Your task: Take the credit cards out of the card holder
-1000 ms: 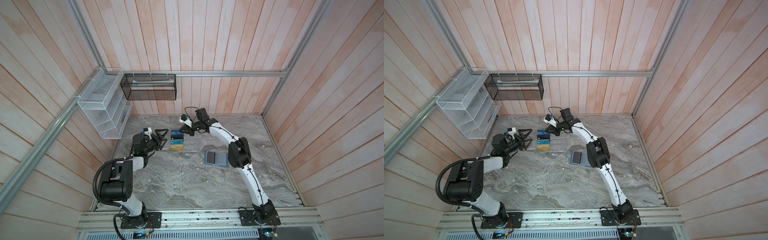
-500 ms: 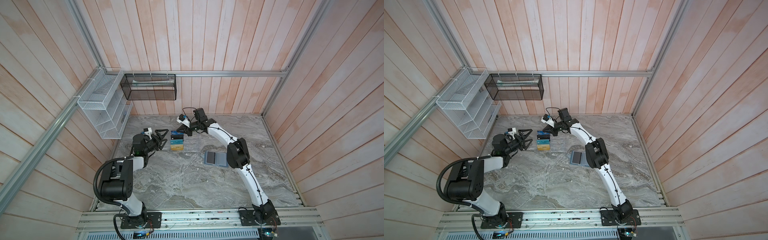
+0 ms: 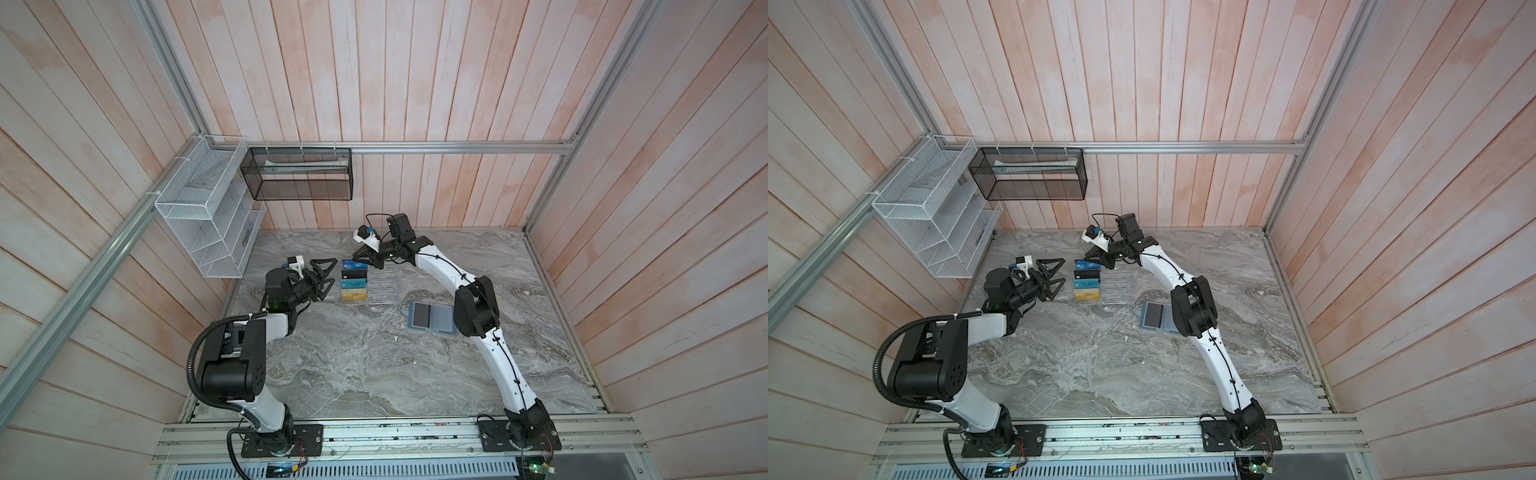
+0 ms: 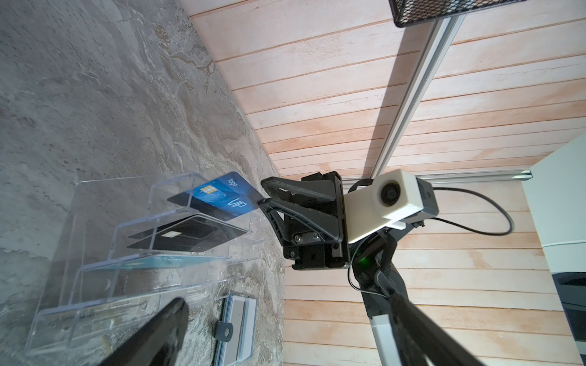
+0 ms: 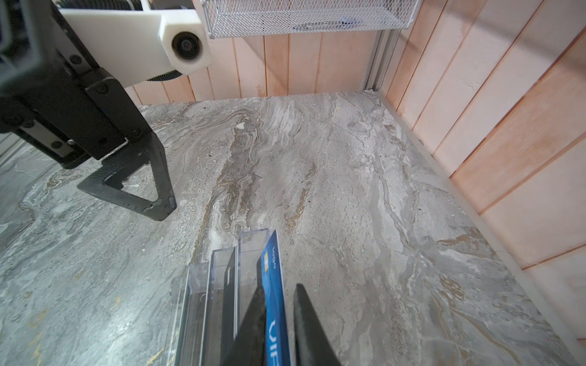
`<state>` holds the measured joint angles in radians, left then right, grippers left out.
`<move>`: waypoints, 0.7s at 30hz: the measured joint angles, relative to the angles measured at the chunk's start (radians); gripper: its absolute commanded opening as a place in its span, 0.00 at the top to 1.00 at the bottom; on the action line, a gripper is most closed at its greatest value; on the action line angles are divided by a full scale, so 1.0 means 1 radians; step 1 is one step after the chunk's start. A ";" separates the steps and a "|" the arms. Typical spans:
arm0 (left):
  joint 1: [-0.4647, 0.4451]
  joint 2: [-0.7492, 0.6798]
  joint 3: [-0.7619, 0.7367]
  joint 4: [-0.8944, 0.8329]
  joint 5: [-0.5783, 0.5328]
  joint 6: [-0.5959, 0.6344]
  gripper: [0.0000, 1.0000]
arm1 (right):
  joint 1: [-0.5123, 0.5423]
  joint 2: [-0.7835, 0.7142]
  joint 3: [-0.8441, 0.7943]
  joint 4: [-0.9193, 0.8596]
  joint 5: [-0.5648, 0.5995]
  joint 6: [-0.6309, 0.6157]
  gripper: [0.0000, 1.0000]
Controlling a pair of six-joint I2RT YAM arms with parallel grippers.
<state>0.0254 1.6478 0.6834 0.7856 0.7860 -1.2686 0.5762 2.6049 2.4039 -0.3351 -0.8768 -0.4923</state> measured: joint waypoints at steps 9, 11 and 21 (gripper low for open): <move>-0.016 -0.037 0.000 -0.022 -0.002 0.001 0.00 | -0.003 -0.053 -0.122 0.051 0.005 0.023 0.75; -0.021 -0.058 0.000 -0.038 -0.005 0.006 0.00 | -0.005 -0.088 -0.182 0.071 0.005 0.034 0.74; -0.039 -0.173 0.008 -0.198 -0.029 0.108 0.00 | -0.041 -0.326 -0.407 0.225 0.026 0.163 0.38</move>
<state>-0.0139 1.4750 0.6914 0.5873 0.7567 -1.1606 0.5354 2.2787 1.9965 -0.1104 -0.8505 -0.3298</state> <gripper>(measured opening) 0.999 0.559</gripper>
